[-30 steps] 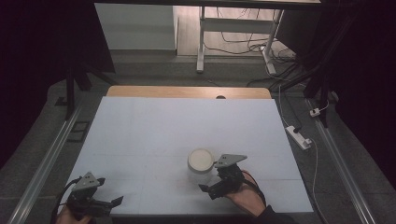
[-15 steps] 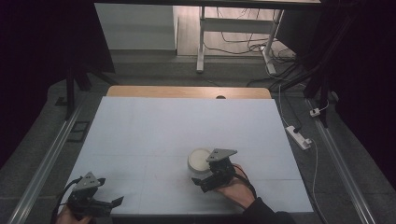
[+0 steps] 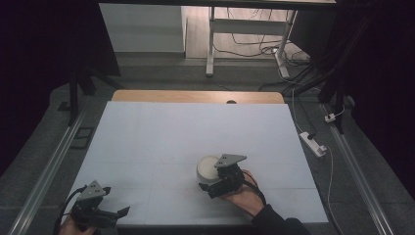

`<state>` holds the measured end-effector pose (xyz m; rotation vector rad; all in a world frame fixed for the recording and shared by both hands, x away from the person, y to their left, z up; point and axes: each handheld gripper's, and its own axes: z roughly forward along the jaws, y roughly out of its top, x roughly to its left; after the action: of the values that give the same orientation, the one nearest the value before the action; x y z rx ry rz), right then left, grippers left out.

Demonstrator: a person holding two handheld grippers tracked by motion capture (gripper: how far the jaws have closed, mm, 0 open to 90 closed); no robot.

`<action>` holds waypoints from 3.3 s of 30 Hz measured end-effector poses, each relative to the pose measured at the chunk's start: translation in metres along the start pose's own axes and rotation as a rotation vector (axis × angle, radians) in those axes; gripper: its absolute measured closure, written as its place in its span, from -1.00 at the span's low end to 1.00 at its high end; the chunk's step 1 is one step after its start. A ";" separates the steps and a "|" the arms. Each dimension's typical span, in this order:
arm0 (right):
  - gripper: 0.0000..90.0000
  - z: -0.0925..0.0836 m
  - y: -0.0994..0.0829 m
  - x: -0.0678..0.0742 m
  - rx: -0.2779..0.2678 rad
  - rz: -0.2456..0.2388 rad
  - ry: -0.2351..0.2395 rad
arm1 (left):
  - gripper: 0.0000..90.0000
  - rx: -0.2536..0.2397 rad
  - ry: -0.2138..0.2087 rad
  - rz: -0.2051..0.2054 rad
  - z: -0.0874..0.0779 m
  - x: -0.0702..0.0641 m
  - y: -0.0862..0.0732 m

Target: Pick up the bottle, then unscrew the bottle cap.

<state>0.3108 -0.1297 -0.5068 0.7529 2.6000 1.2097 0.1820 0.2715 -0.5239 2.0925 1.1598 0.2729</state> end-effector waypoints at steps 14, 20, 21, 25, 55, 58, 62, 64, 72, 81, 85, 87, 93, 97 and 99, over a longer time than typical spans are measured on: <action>-0.87 -0.002 0.000 0.001 -0.004 -0.037 -0.010 | -0.97 0.006 0.000 0.006 0.000 -0.001 0.000; -0.87 -0.003 0.000 0.002 -0.006 -0.048 -0.015 | -0.97 0.007 0.000 0.010 0.001 -0.001 0.000; -0.87 -0.003 0.000 0.002 -0.006 -0.050 -0.016 | -0.97 0.007 0.001 0.011 0.001 -0.001 0.000; -0.87 -0.006 0.002 0.004 -0.026 -0.051 -0.018 | -0.97 0.008 0.001 0.012 0.001 -0.001 0.000; -0.86 -0.023 0.028 0.007 -0.131 -0.085 0.013 | -0.97 0.013 -0.001 0.009 0.001 -0.001 0.001; -0.86 -0.025 0.031 0.006 -0.138 -0.087 0.016 | -0.97 0.013 -0.002 0.008 0.001 -0.001 0.001; -0.86 -0.024 0.033 0.007 -0.137 -0.095 0.022 | -0.97 0.013 -0.002 0.008 0.001 -0.001 0.001; -0.86 -0.024 0.034 0.007 -0.137 -0.099 0.027 | -0.97 0.013 -0.002 0.008 0.001 -0.001 0.001; -0.86 -0.024 0.040 0.010 -0.143 -0.122 0.046 | -0.97 0.015 -0.002 0.008 0.002 -0.001 0.001; -0.86 -0.021 0.042 0.012 -0.138 -0.139 0.065 | -1.00 0.010 -0.009 -0.013 0.001 0.002 0.001; -0.86 -0.020 0.042 0.013 -0.138 -0.140 0.067 | -1.00 -0.007 -0.031 -0.027 -0.001 0.004 0.001; -0.86 -0.021 0.042 0.013 -0.140 -0.139 0.068 | -1.00 -0.024 -0.044 -0.031 -0.001 0.004 0.001; -0.86 -0.022 0.043 0.013 -0.143 -0.138 0.068 | -1.00 -0.040 -0.048 -0.014 -0.002 0.001 0.006; -0.86 -0.022 0.043 0.013 -0.142 -0.138 0.069 | -1.00 -0.055 -0.057 0.006 -0.003 -0.001 0.011; -0.86 -0.022 0.043 0.013 -0.142 -0.139 0.070 | -1.00 -0.060 -0.070 0.022 -0.003 -0.003 0.014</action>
<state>0.3078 -0.1147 -0.4588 0.5034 2.5389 1.3836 0.1881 0.2663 -0.5113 2.0471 1.0753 0.2395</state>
